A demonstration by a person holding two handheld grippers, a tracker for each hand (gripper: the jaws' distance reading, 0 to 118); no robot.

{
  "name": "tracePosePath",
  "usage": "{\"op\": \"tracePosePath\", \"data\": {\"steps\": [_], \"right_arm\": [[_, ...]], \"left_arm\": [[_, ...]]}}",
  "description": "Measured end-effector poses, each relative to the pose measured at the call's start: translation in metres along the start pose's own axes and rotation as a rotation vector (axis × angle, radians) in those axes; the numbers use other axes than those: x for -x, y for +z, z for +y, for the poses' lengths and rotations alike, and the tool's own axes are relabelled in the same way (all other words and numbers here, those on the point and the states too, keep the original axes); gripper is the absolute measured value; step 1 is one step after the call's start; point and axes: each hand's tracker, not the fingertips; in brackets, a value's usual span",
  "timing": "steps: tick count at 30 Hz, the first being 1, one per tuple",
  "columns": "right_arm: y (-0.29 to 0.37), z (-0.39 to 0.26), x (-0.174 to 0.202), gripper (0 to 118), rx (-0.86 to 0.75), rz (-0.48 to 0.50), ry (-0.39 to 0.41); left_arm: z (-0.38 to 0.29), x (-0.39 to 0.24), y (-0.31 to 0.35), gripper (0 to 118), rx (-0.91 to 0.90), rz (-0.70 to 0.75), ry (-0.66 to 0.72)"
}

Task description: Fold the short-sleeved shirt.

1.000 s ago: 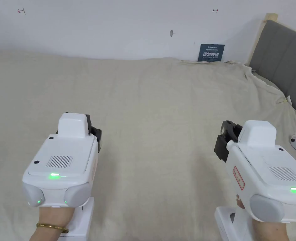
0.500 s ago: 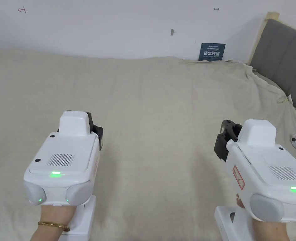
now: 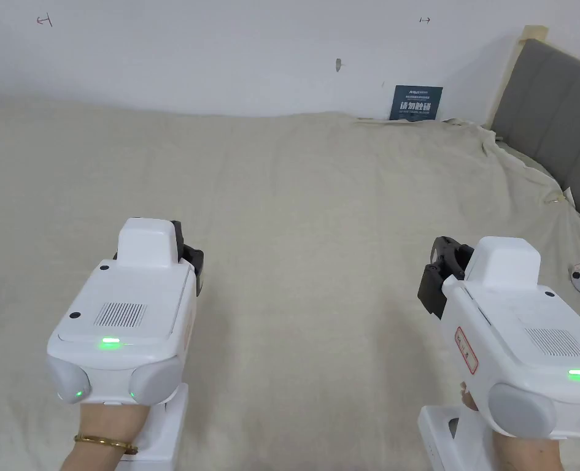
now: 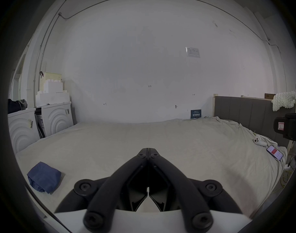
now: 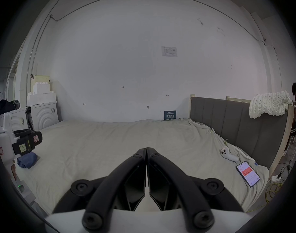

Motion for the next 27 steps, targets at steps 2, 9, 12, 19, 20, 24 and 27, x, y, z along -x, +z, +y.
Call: {"op": "tracePosePath", "data": {"steps": [2, 9, 12, 19, 20, 24, 27], "right_arm": [[0.0, 0.0, 0.001, 0, 0.002, 0.0, 0.001], [0.0, 0.014, -0.008, 104, 0.114, 0.017, -0.106], [0.005, 0.027, -0.012, 116, 0.125, 0.036, -0.135], [-0.003, 0.049, 0.006, 116, 0.527, -0.336, -0.099], [-0.001, 0.047, 0.01, 116, 0.572, -0.362, -0.074], [0.008, 0.037, 0.018, 116, 0.688, -0.226, -0.01], [0.018, 0.026, 0.016, 116, 0.687, -0.102, -0.135]], "left_arm": [[0.0, 0.0, 0.001, 0, -0.001, -0.001, 0.003], [0.007, 0.006, 0.005, 111, 0.05, 0.002, 0.095], [0.014, 0.008, 0.015, 118, 0.03, 0.01, 0.112], [0.01, 0.006, 0.02, 118, 0.282, 0.005, 0.202], [0.005, 0.005, 0.024, 118, 0.306, 0.024, 0.203], [-0.027, 0.003, 0.039, 118, 0.385, 0.041, 0.171], [-0.05, 0.001, 0.047, 118, 0.462, 0.061, 0.119]]}}
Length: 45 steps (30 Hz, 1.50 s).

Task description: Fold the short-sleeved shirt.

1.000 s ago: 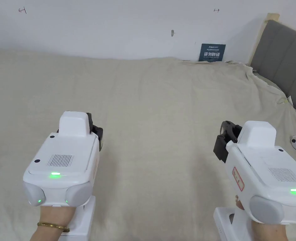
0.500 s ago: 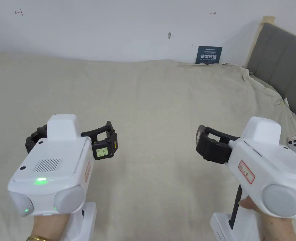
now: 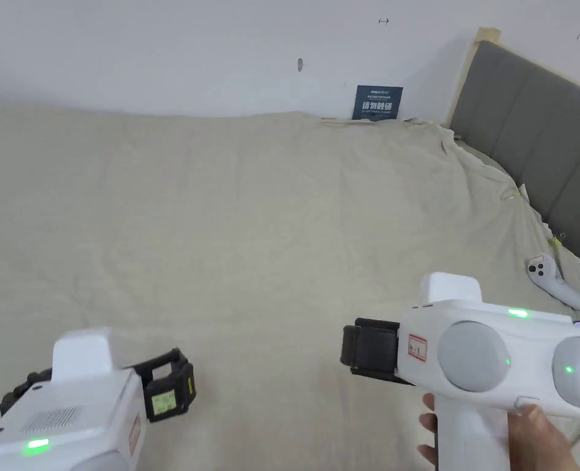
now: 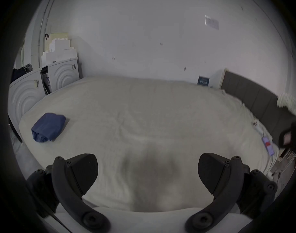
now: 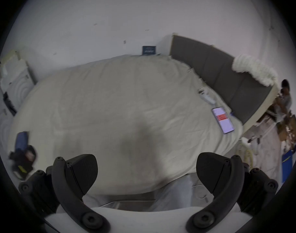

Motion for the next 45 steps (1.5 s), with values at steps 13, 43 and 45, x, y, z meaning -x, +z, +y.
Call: {"op": "tracePosePath", "data": {"steps": [13, 43, 45], "right_arm": [[-0.051, -0.013, 0.003, 116, 0.194, 0.028, -0.121], [-0.332, 0.078, -0.073, 115, -0.001, -0.338, -0.079], [-0.338, 0.071, -0.073, 115, 0.024, -0.287, -0.09]], "left_arm": [[-0.052, 0.03, -0.012, 118, 0.131, 0.06, 0.052], [0.077, 0.093, -0.341, 118, 0.244, 0.192, 0.138], [0.082, 0.091, -0.331, 118, 0.244, 0.193, 0.123]]}}
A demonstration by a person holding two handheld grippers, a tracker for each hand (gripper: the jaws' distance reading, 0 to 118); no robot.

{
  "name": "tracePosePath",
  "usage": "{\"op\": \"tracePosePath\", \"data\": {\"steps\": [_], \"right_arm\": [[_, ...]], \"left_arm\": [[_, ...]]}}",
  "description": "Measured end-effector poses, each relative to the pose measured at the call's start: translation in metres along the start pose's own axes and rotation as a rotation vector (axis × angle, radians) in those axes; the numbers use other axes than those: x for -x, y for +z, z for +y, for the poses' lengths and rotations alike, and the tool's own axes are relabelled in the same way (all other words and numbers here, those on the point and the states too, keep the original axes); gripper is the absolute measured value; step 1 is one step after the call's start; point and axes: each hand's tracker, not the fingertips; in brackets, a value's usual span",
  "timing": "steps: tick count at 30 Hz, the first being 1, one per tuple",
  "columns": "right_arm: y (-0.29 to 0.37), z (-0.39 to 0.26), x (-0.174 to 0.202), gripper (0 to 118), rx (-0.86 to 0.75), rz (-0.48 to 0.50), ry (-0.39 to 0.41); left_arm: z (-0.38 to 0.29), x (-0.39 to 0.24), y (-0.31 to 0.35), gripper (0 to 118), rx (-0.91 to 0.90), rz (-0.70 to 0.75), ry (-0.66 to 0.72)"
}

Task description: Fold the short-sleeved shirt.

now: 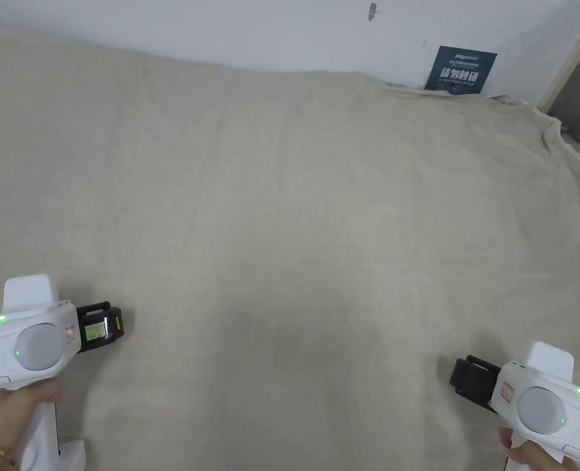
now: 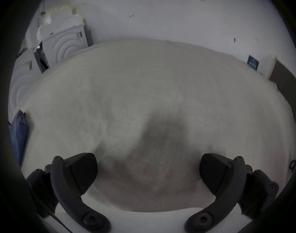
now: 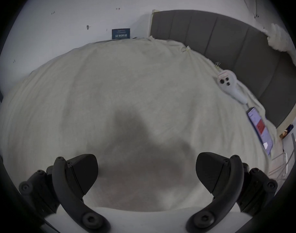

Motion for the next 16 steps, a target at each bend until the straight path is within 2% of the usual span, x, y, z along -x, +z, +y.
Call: {"op": "tracePosePath", "data": {"steps": [3, 5, 16], "right_arm": [[-0.005, -0.011, -0.006, 117, -0.041, 0.001, -0.038], [-0.008, -0.008, -0.015, 117, -0.013, 0.042, -0.076], [-0.012, -0.007, -0.017, 118, -0.004, 0.051, -0.074]], "left_arm": [[-0.003, -0.002, 0.002, 118, -0.005, -0.001, -0.002], [-0.001, -0.001, 0.002, 118, 0.008, -0.011, 0.004], [-0.003, -0.002, 0.008, 118, 0.004, -0.008, 0.002]]}}
